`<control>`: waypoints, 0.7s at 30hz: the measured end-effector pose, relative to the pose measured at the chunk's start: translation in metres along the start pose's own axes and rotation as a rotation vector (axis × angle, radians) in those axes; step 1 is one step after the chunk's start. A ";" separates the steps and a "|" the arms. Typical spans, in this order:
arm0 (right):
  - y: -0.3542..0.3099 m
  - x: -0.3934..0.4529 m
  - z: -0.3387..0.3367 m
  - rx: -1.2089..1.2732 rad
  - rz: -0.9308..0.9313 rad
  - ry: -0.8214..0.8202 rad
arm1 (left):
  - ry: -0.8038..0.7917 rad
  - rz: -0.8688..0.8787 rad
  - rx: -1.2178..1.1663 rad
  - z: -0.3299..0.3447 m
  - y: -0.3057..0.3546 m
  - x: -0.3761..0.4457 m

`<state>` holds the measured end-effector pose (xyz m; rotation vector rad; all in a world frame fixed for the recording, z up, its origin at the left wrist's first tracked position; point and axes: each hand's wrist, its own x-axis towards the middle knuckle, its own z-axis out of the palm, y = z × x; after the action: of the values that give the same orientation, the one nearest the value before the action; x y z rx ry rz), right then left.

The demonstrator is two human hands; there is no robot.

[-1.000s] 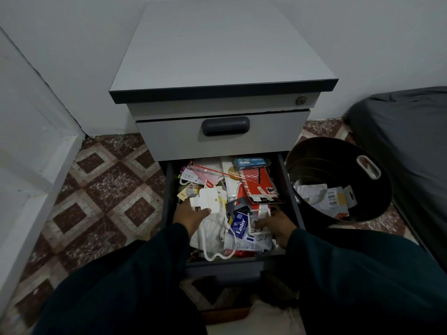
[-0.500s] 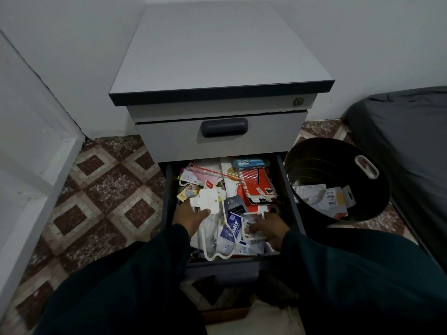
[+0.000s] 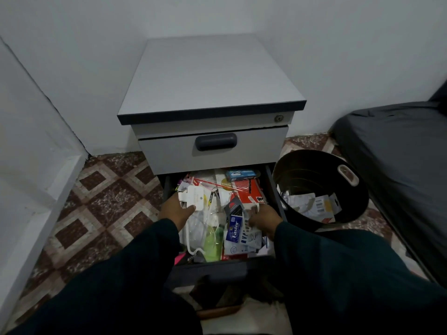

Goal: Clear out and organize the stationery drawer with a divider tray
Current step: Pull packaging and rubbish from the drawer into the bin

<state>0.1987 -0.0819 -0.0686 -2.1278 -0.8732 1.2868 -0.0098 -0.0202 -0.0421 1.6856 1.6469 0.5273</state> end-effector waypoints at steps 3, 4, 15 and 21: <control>-0.011 -0.008 -0.017 -0.029 -0.015 0.036 | 0.002 0.025 0.005 -0.007 0.016 -0.003; -0.014 -0.010 -0.024 -0.026 -0.018 0.044 | 0.000 0.033 0.005 -0.008 0.023 -0.003; -0.018 -0.016 -0.105 -0.083 -0.026 0.220 | -0.115 0.165 -0.004 0.035 0.108 -0.001; -0.007 0.001 -0.159 -0.079 0.079 0.316 | -0.213 0.187 0.008 0.082 0.150 0.007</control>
<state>0.3397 -0.0906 0.0039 -2.3638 -0.7217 0.9273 0.1528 -0.0206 0.0103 1.8442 1.3512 0.4136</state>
